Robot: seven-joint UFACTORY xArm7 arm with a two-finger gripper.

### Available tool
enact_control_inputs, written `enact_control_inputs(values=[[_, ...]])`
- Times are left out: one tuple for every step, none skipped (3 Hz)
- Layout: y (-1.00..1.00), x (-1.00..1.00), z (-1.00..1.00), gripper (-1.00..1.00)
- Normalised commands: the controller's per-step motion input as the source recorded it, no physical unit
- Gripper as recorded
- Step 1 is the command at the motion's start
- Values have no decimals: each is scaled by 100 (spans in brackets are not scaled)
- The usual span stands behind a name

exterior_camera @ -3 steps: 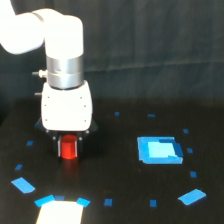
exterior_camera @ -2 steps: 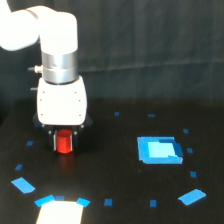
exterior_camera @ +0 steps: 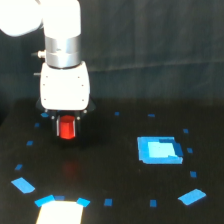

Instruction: Pick up the red object from the table

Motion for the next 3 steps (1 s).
enact_control_inputs(values=[[19, -13, 100, -100], [-6, 32, 100, -100], [-3, -5, 100, -23]])
